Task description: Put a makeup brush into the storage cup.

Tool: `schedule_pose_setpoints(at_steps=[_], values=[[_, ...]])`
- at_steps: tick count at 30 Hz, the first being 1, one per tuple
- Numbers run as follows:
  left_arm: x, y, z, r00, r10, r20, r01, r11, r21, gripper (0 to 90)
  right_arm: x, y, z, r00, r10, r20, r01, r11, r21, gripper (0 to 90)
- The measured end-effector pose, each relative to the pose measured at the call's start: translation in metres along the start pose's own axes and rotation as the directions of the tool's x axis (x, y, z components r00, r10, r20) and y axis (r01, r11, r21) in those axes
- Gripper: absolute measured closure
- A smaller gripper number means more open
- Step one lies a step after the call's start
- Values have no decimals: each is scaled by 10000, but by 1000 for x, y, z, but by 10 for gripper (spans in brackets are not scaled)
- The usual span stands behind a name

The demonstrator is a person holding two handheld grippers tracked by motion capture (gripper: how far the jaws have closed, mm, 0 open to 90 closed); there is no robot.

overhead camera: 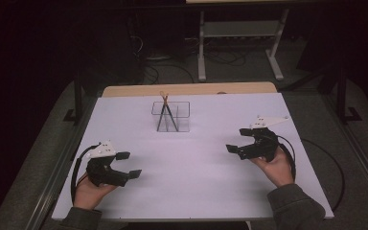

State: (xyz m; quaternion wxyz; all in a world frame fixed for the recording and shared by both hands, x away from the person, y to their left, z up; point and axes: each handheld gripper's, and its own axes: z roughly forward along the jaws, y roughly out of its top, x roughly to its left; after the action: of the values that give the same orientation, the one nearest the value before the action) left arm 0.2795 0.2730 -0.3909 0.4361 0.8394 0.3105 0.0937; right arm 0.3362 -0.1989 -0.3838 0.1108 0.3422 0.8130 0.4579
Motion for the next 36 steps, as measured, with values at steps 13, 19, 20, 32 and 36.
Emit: schedule_pose_setpoints(at_steps=[13, 19, 20, 32, 36], values=[[-4, 0, 1, 9997, 136, -199, -137, 9999, -63, 172, 4, -13, -8, 9998, 30, 219, -27, 9999, -127, 139], [-5, -1, 1, 9995, 147, -267, -149, 9999, -77, 172, 6, -18, -12, 9996, 29, 279, -25, 9999, -149, 140], [-5, -2, 1, 9995, 149, -270, -151, 9998, -85, 172, 6, -19, -13, 9995, 107, 298, -103, 9998, -148, 140], [-8, -4, 1, 9986, 242, -479, -249, 9996, -142, 172, 9, -33, -20, 9990, 103, 443, -92, 9997, -240, 140], [-8, -5, 1, 9983, 237, -531, -246, 9995, -174, 172, 10, -39, -21, 9987, 191, 483, -183, 9997, -175, 139]])
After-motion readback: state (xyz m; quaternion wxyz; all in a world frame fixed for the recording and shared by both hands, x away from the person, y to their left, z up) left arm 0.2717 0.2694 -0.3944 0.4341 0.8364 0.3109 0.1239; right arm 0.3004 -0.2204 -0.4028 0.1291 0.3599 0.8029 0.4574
